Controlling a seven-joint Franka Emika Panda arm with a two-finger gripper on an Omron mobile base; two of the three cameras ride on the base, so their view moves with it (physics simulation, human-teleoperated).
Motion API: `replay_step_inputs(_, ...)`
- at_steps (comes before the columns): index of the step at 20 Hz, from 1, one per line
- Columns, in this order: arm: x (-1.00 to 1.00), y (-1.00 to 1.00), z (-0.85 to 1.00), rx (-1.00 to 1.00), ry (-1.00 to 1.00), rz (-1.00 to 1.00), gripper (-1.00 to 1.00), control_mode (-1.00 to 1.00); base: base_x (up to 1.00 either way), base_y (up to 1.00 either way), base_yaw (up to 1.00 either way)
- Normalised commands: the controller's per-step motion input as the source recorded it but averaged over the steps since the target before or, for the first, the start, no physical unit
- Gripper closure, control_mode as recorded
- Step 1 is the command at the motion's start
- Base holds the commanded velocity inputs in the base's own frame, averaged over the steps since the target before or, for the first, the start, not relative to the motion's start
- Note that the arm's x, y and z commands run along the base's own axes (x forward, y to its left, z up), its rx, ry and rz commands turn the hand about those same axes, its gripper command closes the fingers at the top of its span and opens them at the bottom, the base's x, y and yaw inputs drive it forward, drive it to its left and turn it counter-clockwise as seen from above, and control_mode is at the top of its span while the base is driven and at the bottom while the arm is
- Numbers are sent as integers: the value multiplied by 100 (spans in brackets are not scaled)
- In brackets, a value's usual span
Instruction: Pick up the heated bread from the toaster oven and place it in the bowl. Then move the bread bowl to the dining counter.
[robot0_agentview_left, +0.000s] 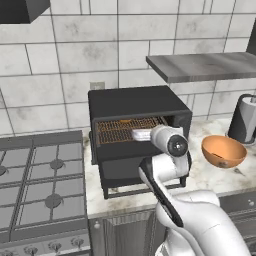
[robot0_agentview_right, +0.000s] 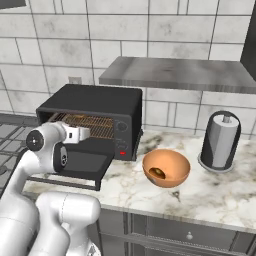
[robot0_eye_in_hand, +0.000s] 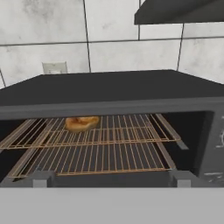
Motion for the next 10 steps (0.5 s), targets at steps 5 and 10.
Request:
replay_step_inputs(5,27,1,0,0,-12,0,-100,-100,0,0,0)
replay_step_inputs(10,33,3,-3,-2,-3,0,-100,-100,0,0,0)
